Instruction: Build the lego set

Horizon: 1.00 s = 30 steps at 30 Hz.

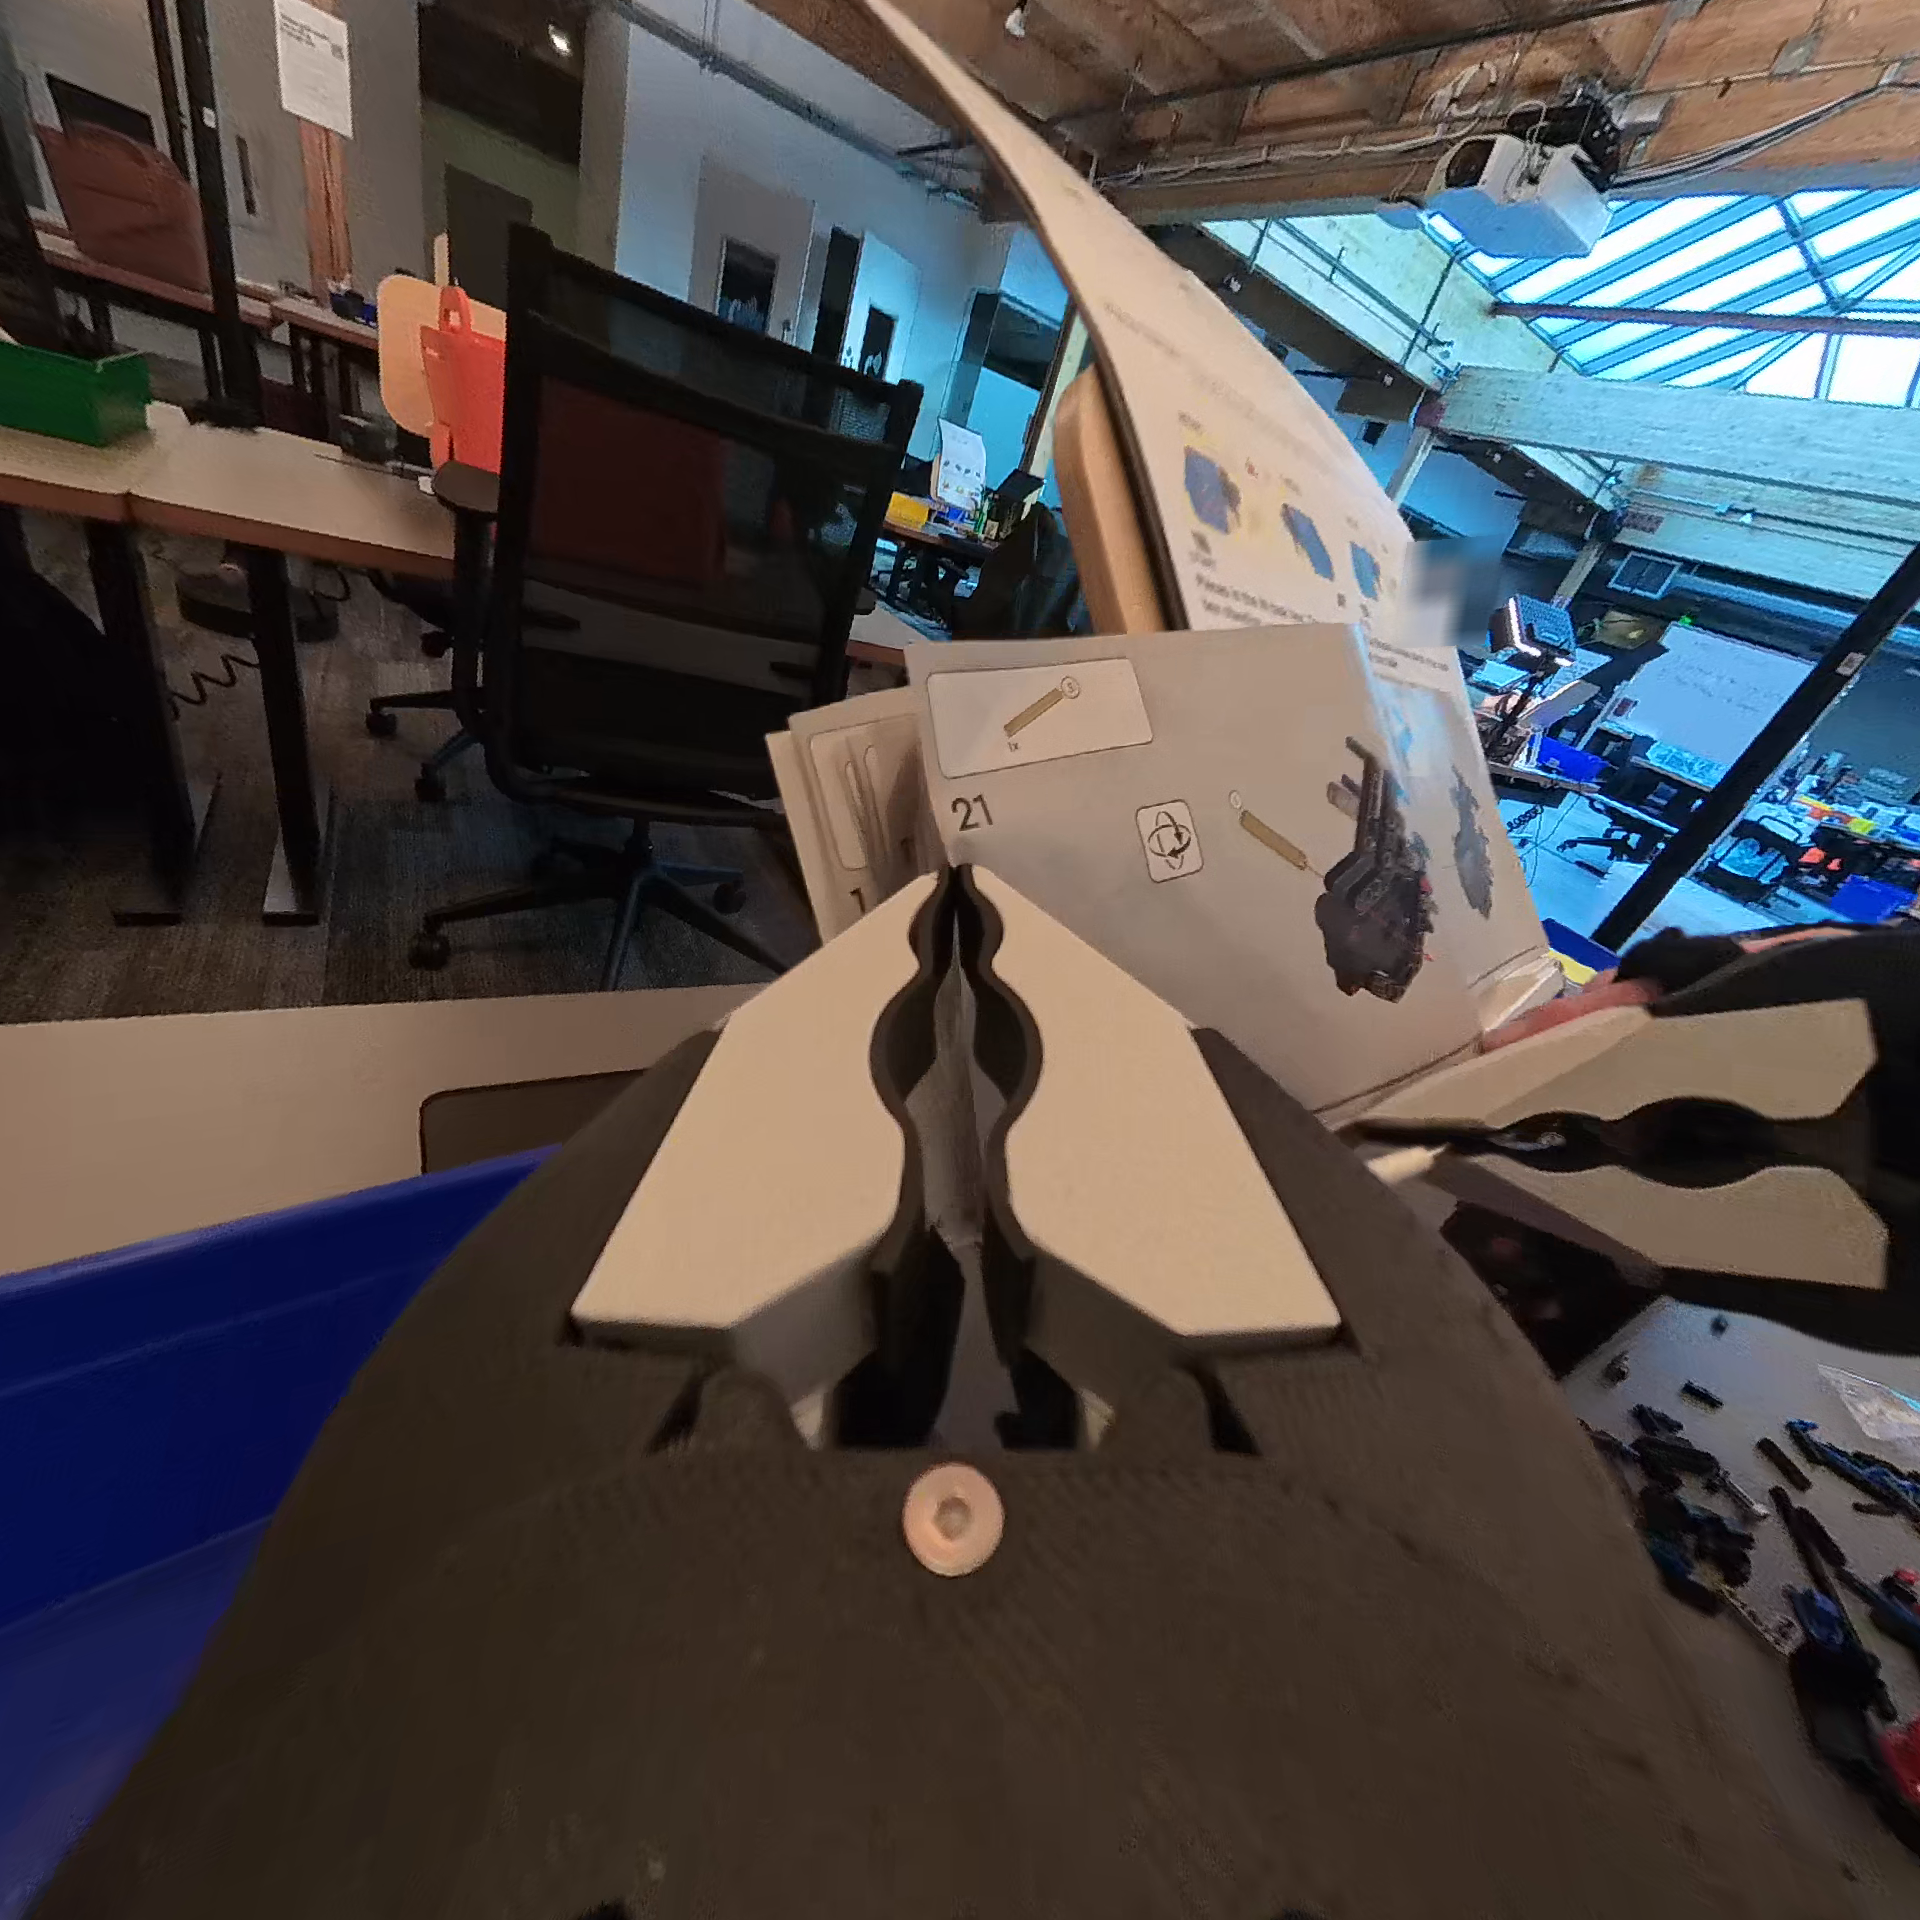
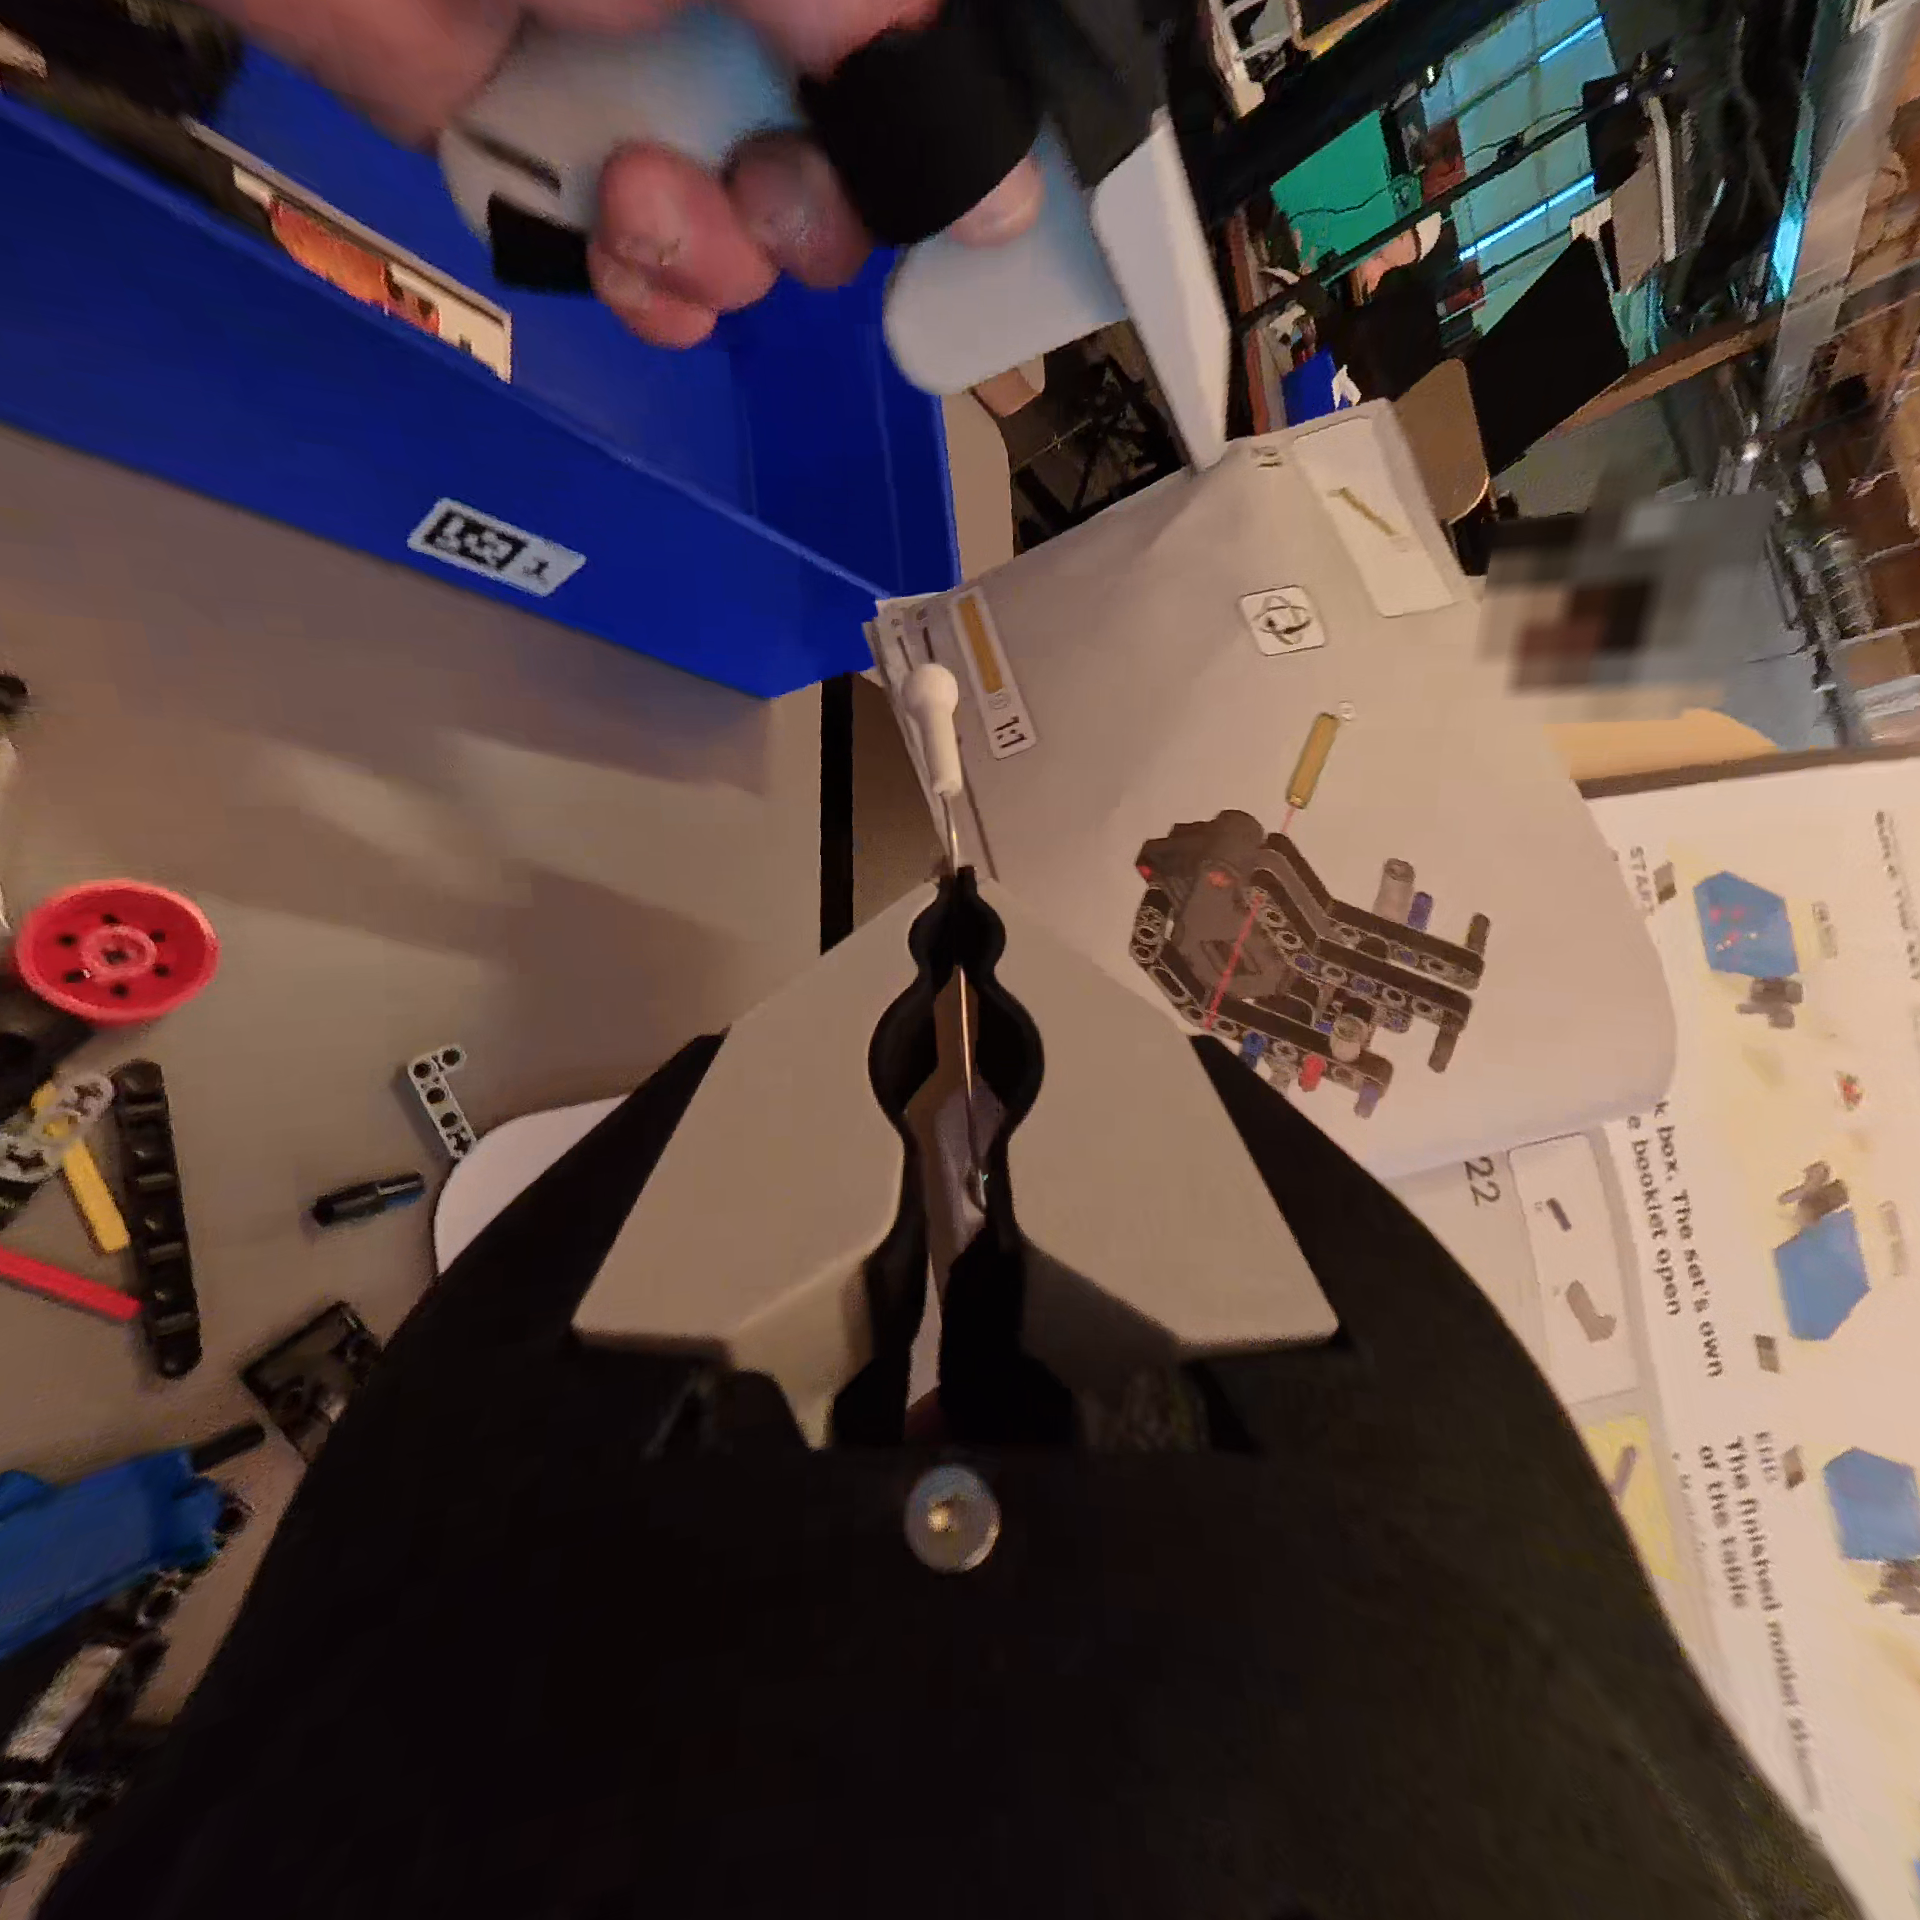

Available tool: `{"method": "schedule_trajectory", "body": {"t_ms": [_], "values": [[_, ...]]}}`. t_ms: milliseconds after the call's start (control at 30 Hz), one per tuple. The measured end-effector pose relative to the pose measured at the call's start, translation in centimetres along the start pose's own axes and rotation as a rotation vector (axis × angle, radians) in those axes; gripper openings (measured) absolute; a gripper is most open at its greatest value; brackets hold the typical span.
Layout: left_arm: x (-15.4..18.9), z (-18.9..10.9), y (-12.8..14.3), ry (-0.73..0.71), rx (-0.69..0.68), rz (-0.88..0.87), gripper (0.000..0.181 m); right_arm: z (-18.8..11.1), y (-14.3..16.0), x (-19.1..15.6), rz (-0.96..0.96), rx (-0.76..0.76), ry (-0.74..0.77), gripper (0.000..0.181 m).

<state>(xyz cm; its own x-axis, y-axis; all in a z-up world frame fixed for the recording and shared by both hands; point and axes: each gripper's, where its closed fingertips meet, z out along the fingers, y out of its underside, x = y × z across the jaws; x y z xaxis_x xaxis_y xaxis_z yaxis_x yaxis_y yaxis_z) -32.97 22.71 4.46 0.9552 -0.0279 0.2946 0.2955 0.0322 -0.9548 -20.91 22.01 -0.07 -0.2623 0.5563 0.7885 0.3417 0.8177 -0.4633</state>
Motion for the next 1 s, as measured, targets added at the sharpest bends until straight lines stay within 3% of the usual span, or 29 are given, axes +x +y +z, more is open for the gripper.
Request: {"method": "schedule_trajectory", "body": {"t_ms": [200,400,500,567,633,733,833,900,1000], "values": [[-0.8,0.7,1.2,-0.001,-0.018,-0.035,0.0,-0.3,-0.1,1.5,0.229,0.064,0.017,0.0],[-1.2,0.5,1.7,0.013,-0.036,-0.052,0.0,0.5,0.8,2.4,0.368,-0.016,0.037,0.001],[-1.5,0.0,1.4,-0.015,-0.056,-0.031,0.0,-0.2,0.5,2.3,0.329,-0.073,0.024,0.024],[-1.6,-0.5,0.9,-0.03,-0.066,0.002,0.01,-1.4,0.2,2.4,0.339,-0.08,0.016,0.043],[-1.5,-1.5,-0.6,-0.057,-0.035,0.031,0.015,-3.4,-0.1,2.7,0.319,-0.088,0.037,0.045],[0.5,-3.3,-4.1,-0.086,0.017,0.138,0.027,-7.1,-1.1,2.4,0.284,-0.089,0.056,0.046],[4.9,-5.0,-7.1,-0.017,0.058,0.246,0.028,-10.9,-2.7,-0.8,0.287,-0.075,-0.022,0.045],[8.4,-5.8,-7.7,0.067,0.028,0.327,0.028,-13.4,-3.8,-4.2,0.315,-0.049,-0.109,0.045],[13.8,-6.9,-5.7,0.217,-0.101,0.521,0.03,-16.2,-5.5,-9.9,0.417,0.008,-0.251,0.043]]}}
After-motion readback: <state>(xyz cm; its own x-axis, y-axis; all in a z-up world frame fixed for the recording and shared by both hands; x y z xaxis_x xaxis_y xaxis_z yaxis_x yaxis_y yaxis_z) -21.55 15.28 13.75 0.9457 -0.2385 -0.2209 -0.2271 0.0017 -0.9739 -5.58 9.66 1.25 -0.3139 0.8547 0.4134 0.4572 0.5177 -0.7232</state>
